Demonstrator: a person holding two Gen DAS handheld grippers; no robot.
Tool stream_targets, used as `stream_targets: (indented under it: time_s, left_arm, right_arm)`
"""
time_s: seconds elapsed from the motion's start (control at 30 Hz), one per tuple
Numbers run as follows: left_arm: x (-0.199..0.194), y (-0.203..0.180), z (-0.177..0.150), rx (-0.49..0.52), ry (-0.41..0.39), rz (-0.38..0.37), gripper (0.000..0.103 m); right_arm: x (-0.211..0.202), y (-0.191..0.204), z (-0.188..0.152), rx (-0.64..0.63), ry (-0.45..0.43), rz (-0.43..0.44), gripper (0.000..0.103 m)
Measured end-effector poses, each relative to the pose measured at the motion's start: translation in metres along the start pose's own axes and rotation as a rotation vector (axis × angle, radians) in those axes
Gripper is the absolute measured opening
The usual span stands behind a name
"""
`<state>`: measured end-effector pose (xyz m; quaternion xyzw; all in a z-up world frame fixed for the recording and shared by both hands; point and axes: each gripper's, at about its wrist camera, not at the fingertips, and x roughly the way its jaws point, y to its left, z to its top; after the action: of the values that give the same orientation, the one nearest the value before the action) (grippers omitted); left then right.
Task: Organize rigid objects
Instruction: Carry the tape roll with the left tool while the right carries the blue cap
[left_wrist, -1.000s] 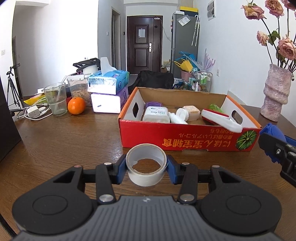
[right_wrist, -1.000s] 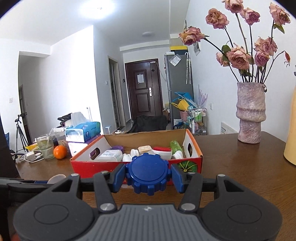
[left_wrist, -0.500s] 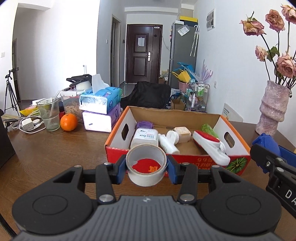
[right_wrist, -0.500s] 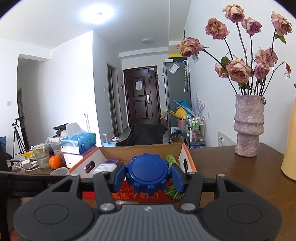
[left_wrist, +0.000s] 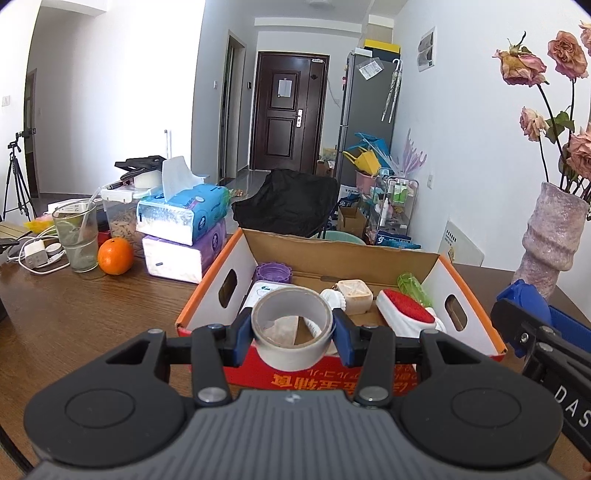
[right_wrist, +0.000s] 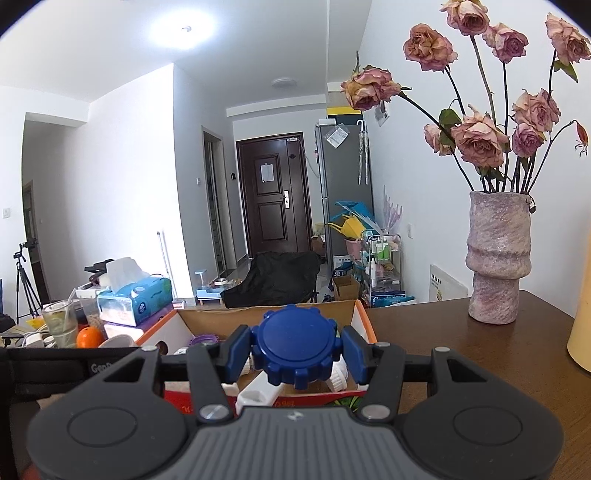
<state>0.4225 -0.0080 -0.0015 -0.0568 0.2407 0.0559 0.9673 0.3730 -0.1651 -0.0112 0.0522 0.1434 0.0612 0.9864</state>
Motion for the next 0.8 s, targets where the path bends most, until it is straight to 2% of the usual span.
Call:
stream_targets:
  time_s: [0.8]
  left_arm:
    - [0.067,-0.01,0.024,0.015,0.019,0.006,0.046]
  right_arm:
    - [0.076,-0.006,0.01,-0.026,0.032,-0.005,0.052]
